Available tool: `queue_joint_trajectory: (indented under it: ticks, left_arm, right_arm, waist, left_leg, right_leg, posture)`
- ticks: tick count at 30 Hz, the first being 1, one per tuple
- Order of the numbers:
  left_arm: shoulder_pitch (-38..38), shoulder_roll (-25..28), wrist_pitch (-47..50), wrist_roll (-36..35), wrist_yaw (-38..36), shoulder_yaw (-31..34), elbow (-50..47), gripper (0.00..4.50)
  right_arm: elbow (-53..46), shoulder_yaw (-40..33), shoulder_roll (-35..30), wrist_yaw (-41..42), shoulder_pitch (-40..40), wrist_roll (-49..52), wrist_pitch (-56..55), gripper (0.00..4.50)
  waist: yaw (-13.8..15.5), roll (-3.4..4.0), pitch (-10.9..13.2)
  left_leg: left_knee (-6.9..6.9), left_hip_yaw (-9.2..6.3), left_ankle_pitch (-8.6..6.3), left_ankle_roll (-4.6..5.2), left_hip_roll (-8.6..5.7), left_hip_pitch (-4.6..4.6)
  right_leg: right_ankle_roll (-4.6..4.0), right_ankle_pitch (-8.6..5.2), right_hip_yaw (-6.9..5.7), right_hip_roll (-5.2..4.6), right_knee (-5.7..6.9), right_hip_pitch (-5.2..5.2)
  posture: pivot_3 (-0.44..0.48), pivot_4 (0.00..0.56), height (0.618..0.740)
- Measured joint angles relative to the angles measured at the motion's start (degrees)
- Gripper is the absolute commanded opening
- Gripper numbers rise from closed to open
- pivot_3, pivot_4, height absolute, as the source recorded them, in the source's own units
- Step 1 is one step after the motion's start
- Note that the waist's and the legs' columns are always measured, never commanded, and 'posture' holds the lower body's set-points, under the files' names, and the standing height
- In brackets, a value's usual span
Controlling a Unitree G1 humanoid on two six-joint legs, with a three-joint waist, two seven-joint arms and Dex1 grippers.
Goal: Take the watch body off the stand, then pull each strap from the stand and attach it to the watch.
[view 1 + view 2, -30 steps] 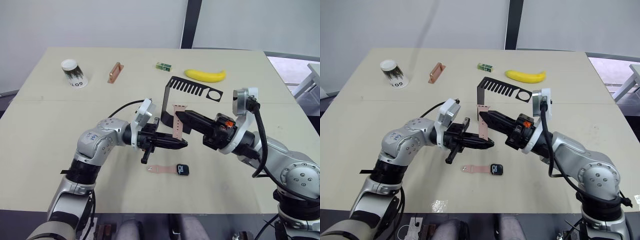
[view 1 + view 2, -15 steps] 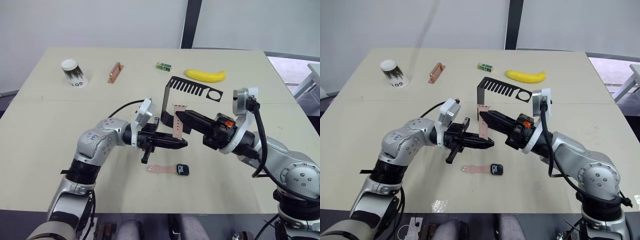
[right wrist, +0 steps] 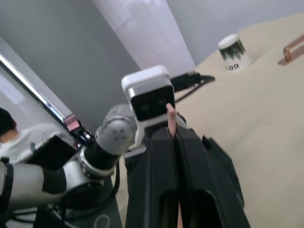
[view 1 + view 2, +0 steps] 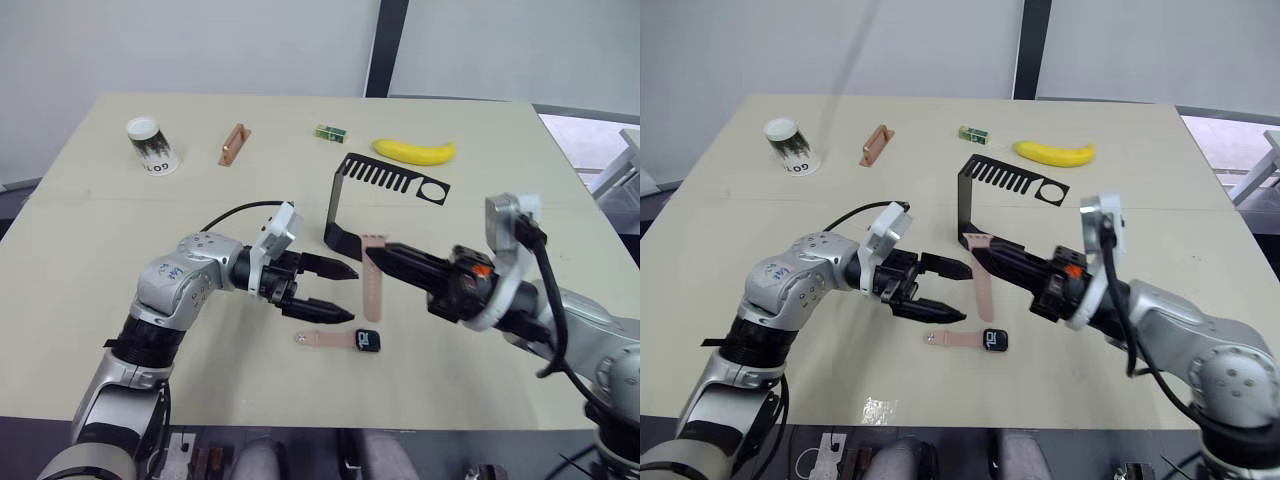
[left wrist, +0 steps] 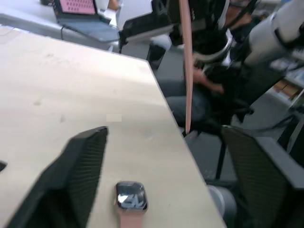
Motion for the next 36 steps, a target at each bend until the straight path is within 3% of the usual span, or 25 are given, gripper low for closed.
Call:
queue_joint_trajectory:
  ticks: [5, 15, 21, 35, 36]
  left_arm:
    - [3.91, -0.55, -8.47, 9.19, 1.61, -6.77, -0.73, 4.48]
    - [8.41, -4.65, -12.12, 17.3, 7.54, -10.98, 0.99, 4.48]
    - [8.87, -6.69, -13.15, 21.36, 11.06, -12.7, 2.4, 4.48]
    - [9.54, -9.62, -15.54, 26.07, 14.35, -14.55, 3.85, 4.48]
    - [9.62, -9.7, -15.54, 26.1, 14.49, -14.55, 3.85, 4.24]
  right_arm:
    - [-1.3, -6.91, -7.5, 5.1, 10.07, 1.13, 2.34, 0.0]
    - [-7.89, -15.6, -9.12, 8.8, 25.34, -1.67, 1.91, 0.0]
    - [-11.36, -15.73, -8.86, 10.15, 29.5, -7.41, 0.16, 0.0]
    - [-13.55, -14.25, -9.53, 22.32, 35.78, -29.77, -4.51, 0.0]
    - [-13.56, -13.7, -9.53, 23.04, 36.22, -31.7, -5.19, 0.0]
  waist:
    - [-0.18, -0.02, 0.01]
    - [-0.16, -0.04, 0.02]
    - [-0.18, -0.05, 0.01]
    - [-0.11, -0.05, 0.01]
    - [-0.09, -0.06, 0.0]
  left_leg:
    - [-0.1, 0.01, 0.01, 0.02, 0.0, -0.01]
    - [-0.11, 0.01, 0.09, 0.05, -0.04, 0.03]
    - [-0.11, 0.02, 0.1, 0.04, -0.06, 0.05]
    - [-0.09, 0.03, 0.1, 0.04, -0.09, 0.09]
    - [-0.08, 0.03, 0.1, 0.04, -0.09, 0.09]
  right_leg:
    - [0.05, 0.02, 0.03, 0.02, -0.17, 0.01]
    - [0.13, 0.07, 0.15, 0.03, -0.09, 0.05]
    - [0.14, 0.07, 0.16, 0.04, -0.08, 0.05]
    - [0.14, 0.07, 0.17, 0.06, -0.04, 0.06]
    - [0.14, 0.07, 0.17, 0.06, -0.04, 0.06]
  posture:
    - [0.0, 0.15, 0.74]
    - [0.0, 0.15, 0.74]
    - [0.0, 0.15, 0.74]
    - [0.0, 0.15, 0.74]
    - [0.0, 0.15, 0.74]
